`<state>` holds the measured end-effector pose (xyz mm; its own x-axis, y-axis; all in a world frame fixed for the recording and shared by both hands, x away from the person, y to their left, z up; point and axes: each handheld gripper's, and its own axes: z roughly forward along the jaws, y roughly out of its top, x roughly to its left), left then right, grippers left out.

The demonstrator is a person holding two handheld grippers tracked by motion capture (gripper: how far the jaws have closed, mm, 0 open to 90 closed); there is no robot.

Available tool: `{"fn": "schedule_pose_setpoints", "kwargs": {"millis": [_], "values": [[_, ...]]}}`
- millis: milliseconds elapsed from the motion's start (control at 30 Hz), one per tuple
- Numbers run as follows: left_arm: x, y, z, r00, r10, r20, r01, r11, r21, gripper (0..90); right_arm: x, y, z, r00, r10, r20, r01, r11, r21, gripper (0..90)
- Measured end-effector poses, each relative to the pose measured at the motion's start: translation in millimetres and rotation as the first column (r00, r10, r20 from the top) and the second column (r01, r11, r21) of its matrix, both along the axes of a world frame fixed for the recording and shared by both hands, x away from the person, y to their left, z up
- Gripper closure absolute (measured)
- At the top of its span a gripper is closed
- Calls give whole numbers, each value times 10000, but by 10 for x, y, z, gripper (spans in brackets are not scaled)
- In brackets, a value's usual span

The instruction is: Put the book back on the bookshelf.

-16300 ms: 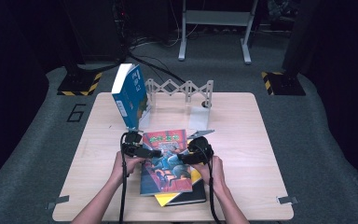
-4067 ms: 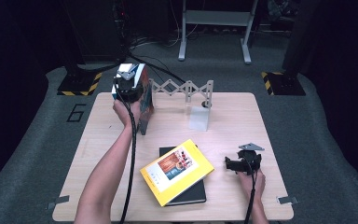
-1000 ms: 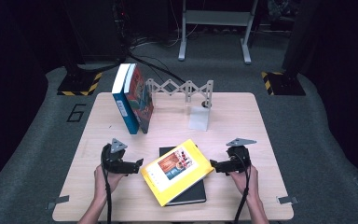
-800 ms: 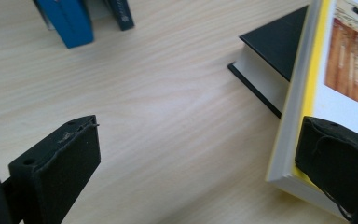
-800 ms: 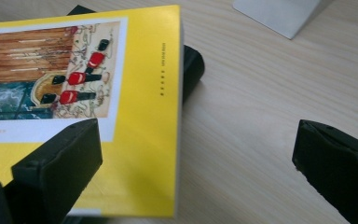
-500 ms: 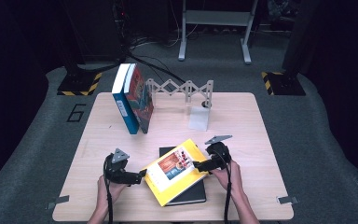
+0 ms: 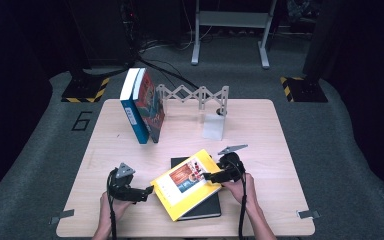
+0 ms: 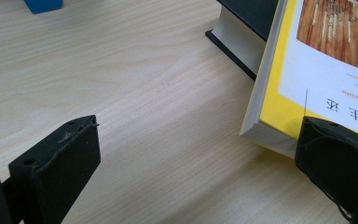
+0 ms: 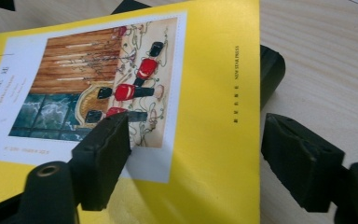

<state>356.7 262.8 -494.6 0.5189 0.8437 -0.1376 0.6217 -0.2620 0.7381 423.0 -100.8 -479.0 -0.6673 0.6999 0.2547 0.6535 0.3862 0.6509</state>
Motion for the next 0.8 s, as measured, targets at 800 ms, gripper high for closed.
{"fn": "schedule_pose_setpoints", "kwargs": {"millis": [800], "values": [[33,-44,-132,9993,299,-214,-296,9994,163,0,-28,-60,19,9996,-271,-74,271,9996,58,330]]}}
